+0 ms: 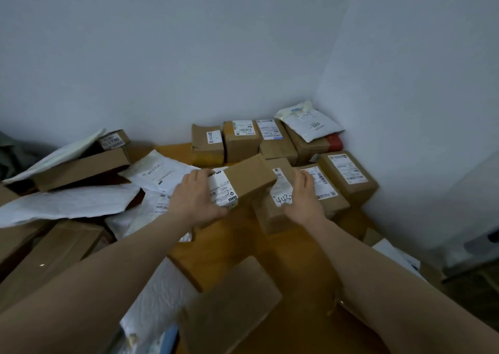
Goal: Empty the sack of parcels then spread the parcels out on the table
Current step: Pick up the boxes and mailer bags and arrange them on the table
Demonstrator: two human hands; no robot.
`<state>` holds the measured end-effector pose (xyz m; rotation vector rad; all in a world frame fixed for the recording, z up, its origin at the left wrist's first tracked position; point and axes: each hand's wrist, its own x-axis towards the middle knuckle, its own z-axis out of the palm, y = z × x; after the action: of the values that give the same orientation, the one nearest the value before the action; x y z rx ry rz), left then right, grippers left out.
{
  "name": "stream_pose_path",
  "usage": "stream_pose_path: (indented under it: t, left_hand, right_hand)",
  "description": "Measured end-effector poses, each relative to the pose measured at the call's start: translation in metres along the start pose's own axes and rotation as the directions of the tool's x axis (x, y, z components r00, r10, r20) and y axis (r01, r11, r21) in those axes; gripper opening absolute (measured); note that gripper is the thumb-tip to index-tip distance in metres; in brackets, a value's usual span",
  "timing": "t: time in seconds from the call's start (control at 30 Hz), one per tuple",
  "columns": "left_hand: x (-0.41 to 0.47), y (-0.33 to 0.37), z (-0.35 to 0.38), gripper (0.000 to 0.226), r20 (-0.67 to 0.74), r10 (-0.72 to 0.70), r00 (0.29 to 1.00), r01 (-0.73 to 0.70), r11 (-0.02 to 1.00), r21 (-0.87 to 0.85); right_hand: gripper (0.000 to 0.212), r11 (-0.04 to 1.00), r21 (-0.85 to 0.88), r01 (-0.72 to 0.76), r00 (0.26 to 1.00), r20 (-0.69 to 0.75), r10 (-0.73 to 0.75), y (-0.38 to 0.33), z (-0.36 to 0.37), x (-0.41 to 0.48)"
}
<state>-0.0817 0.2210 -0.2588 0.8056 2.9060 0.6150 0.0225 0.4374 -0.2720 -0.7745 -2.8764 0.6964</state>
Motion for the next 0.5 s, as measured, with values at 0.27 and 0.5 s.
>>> stream_pose_path:
  t: [0.27, 0.5]
  left_hand:
    - [-0.020, 0.089, -0.021, 0.086, -0.064, 0.085, 0.994, -0.094, 0.982, -0.162]
    - [-0.035, 0.173, 0.039, 0.090, 0.221, 0.022, 0.975, 0.031, 0.972, -0.234]
  right_hand:
    - [0.066, 0.956, 0.025, -0.292, 0.951, 0.114, 0.288, 0.081, -0.036, -0.040]
    - [0.079, 0.803, -0.060, -0.593, 0.797, 0.095, 0.596, 0.159, -0.058, -0.077]
